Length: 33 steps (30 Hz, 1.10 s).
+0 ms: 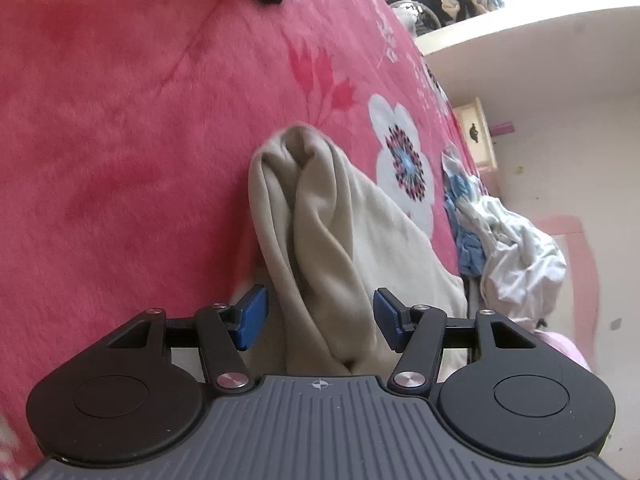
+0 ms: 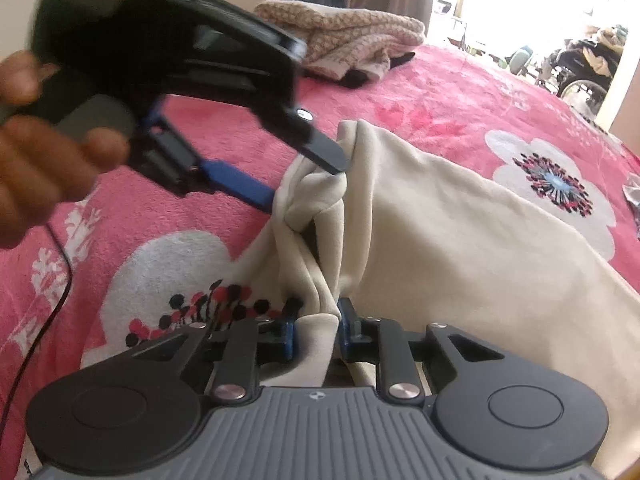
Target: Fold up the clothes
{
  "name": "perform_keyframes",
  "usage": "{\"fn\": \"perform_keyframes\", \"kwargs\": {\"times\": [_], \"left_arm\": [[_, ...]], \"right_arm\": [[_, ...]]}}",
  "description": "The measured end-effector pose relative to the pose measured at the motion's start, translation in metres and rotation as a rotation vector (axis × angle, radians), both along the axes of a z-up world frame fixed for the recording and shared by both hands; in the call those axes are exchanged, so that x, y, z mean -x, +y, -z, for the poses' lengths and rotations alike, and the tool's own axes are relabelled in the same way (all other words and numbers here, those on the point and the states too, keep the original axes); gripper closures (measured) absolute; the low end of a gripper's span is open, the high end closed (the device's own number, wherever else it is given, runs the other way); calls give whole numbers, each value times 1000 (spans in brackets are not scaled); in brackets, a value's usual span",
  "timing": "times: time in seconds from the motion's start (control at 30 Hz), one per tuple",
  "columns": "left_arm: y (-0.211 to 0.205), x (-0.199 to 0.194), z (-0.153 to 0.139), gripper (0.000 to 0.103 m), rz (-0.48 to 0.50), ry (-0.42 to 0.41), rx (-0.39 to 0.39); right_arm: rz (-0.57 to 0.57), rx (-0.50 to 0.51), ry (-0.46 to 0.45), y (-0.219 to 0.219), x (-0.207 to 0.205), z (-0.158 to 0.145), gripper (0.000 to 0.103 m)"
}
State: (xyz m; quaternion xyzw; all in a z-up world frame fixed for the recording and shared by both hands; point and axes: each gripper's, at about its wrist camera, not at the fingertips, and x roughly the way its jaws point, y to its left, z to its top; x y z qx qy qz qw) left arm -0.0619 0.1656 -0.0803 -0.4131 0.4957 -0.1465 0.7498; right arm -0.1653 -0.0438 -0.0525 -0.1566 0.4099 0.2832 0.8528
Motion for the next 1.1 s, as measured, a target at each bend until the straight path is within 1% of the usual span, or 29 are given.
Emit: {"fn": "perform_keyframes", "kwargs": {"times": [0.1, 0.17, 0.2, 0.23, 0.3, 0.33, 0.43, 0.57, 0.67, 0.77, 0.87, 0.93, 0.97, 1.0, 1.03, 1.1], "left_arm": [[-8, -16, 8, 44, 25, 27, -20], [-16, -26, 10, 45, 43, 30, -41], [-20, -29, 9, 49, 51, 19, -58], [-25, -32, 7, 56, 55, 3, -79], [-33, -35, -1, 66, 55, -19, -118], [-36, -35, -7, 73, 50, -27, -136], [-45, -35, -34, 81, 64, -56, -168], [-70, -41, -80, 83, 154, -130, -219], [-99, -49, -109, 84, 225, -184, -242], [-130, -55, -126, 84, 288, -234, -223], [-165, -62, -128, 84, 359, -271, -164], [-189, -71, -127, 76, 414, -303, -128], [-199, -74, -126, 75, 434, -321, -106], [-209, -78, -126, 68, 455, -338, -81], [-216, -81, -125, 66, 476, -352, -52], [-223, -86, -124, 66, 508, -374, 13]], "right_arm": [[-2, -13, 1, -2, 0, -3, 83], [-3, -29, 3, -4, 0, -6, 84], [-3, -41, 3, -6, 0, -9, 84], [-2, -54, 4, -8, 0, -11, 84], [3, -90, 11, -15, -1, -20, 85], [4, -108, 15, -19, -2, -27, 85], [11, -165, 28, -37, -7, -49, 85], [58, -267, 54, -72, -17, -77, 85], [136, -359, 73, -105, -23, -87, 85], [224, -429, 78, -138, -23, -88, 85], [355, -495, 82, -178, -20, -84, 85], [460, -523, 89, -208, -19, -76, 86], [511, -538, 103, -222, -19, -70, 86], [565, -561, 122, -236, -20, -63, 86], [617, -587, 141, -250, -20, -55, 86], [689, -633, 168, -270, -19, -41, 87]]}}
